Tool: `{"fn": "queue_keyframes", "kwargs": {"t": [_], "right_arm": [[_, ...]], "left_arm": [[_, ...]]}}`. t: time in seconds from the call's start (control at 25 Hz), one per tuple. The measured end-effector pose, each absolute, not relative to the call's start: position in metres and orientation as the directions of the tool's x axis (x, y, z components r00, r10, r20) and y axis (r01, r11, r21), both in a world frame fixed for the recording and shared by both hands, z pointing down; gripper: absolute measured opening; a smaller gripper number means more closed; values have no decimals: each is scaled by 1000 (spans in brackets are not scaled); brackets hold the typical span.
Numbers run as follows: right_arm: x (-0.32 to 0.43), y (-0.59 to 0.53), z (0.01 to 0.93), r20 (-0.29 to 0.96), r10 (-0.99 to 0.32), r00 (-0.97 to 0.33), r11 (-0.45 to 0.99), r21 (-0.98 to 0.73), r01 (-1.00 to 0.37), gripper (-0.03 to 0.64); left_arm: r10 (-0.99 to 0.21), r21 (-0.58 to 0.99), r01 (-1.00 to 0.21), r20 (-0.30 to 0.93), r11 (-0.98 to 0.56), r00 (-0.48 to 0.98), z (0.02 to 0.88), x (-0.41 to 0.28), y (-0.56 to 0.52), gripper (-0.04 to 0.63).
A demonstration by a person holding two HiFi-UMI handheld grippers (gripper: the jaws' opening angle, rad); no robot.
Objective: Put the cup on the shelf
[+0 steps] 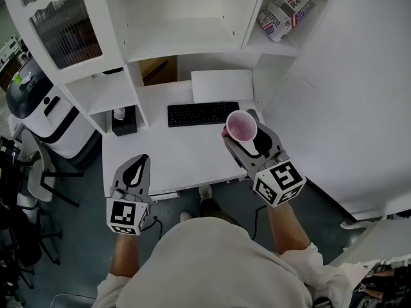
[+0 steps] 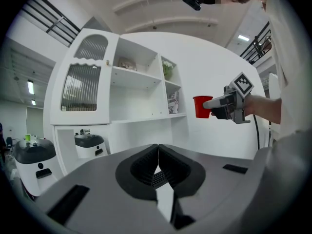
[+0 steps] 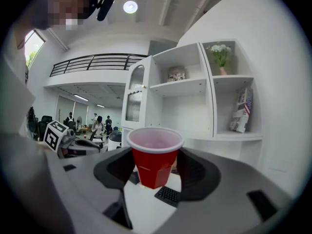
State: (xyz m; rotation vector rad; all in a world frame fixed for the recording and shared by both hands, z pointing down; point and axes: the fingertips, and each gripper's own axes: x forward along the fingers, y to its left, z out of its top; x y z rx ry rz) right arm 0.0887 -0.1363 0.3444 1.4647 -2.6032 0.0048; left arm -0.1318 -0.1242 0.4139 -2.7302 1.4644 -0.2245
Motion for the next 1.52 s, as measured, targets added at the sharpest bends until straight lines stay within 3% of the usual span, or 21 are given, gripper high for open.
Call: {"fn": "queue_keyframes", "kwargs": {"t": [0.96, 1.52], "right_arm": [[72, -304, 280, 115, -800, -589, 600, 116, -792, 275], [50, -400, 271, 173, -789, -590, 612, 128, -781, 275]], "left_arm": [[-877, -95, -874, 120, -477, 466, 416, -143, -174, 4], [-896, -67, -898, 131, -434, 423, 426, -157, -198, 3]]}}
